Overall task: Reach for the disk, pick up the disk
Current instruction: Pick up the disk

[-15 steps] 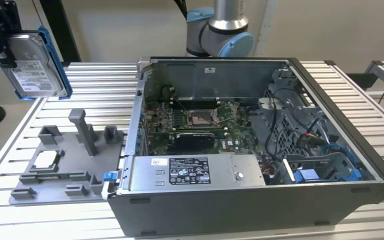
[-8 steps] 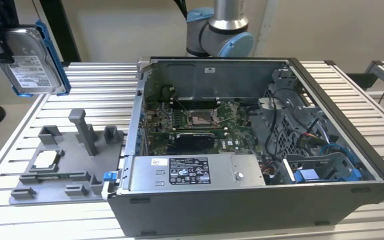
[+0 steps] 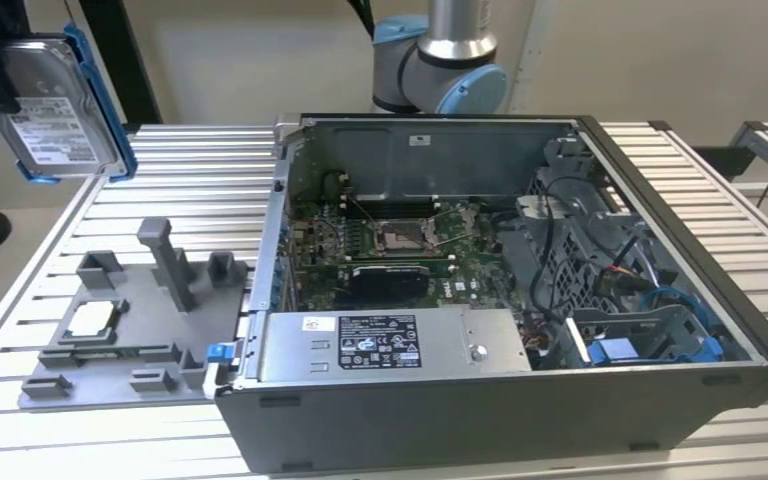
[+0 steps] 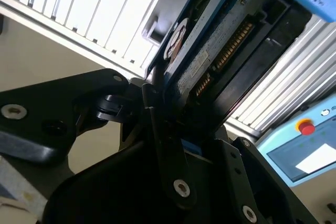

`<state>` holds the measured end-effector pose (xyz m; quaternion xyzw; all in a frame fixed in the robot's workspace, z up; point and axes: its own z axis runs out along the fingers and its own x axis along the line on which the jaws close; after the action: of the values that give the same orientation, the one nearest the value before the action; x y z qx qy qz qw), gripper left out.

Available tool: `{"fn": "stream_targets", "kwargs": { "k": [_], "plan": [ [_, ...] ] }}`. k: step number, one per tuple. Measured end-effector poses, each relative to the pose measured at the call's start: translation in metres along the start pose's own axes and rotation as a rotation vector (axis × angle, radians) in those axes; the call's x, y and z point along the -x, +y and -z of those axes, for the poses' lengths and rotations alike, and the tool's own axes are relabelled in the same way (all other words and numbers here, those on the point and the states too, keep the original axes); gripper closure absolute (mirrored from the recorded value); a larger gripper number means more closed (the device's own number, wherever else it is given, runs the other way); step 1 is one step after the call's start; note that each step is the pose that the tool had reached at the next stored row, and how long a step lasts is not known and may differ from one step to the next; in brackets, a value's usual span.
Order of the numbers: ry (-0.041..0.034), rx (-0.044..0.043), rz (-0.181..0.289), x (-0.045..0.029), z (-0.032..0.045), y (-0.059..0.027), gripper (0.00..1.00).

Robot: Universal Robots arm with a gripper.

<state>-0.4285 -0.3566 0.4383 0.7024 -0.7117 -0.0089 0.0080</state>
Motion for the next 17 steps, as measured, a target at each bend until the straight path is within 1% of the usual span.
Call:
{"fn": "stream_targets", "kwargs": {
  "k": [17],
  "plan": [
    [0.0000, 0.0000, 0.000, 0.0000, 0.0229, 0.0005, 1.00]
  ]
}}
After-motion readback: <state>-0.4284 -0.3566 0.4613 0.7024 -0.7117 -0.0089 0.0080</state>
